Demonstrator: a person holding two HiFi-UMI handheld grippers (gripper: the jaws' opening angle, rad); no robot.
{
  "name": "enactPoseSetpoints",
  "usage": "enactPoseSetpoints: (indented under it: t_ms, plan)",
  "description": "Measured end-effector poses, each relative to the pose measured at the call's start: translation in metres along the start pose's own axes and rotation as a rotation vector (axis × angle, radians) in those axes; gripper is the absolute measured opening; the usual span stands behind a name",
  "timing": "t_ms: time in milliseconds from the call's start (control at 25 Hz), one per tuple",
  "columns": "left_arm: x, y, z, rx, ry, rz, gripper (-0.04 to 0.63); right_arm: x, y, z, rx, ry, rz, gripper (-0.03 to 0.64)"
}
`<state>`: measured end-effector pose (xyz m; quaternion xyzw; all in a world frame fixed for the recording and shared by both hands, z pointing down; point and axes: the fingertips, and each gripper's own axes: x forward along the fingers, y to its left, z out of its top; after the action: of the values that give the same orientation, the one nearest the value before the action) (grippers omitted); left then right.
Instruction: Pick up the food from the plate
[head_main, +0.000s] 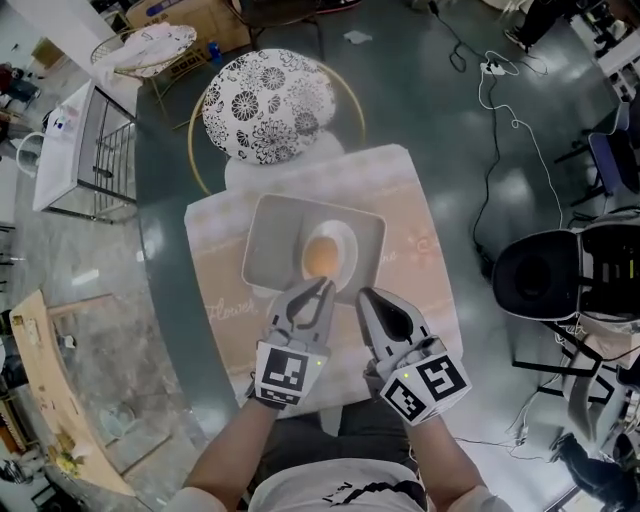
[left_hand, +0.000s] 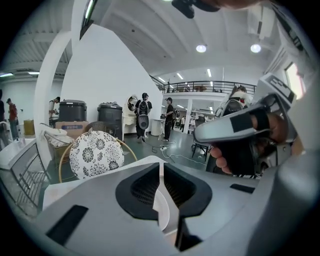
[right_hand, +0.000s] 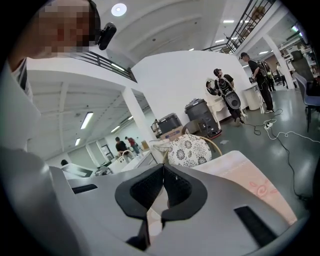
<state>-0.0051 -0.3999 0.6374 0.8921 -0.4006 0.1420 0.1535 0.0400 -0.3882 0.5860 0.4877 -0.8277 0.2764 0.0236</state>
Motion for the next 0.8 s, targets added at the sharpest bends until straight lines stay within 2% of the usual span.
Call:
enactPoseSetpoints:
  t_ms: [120, 240, 480, 640, 800]
  plan:
    - [0.011, 0.008, -0.014, -0.002, 0.008, 0.016, 0.021, 0.005, -0.007, -0.01, 0.011, 0.005, 0.001, 0.015]
    - [0.025, 0.015, -0.027, -0.001, 0.022, 0.032, 0.127, 0.009, -0.018, -0.015, 0.021, 0.002, -0.006, 0.015]
    - [0.05, 0.031, -0.052, 0.044, 0.045, 0.096, 0.245, 0.013, -0.032, -0.025, 0.026, 0.0, -0.005, 0.015]
    - [0.065, 0.039, -0.068, 0.065, 0.056, 0.118, 0.287, 0.013, -0.04, -0.033, 0.03, -0.006, -0.007, 0.016]
    - [0.075, 0.041, -0.083, 0.053, 0.072, 0.12, 0.305, 0.01, -0.049, -0.043, 0.039, 0.002, -0.021, 0.015]
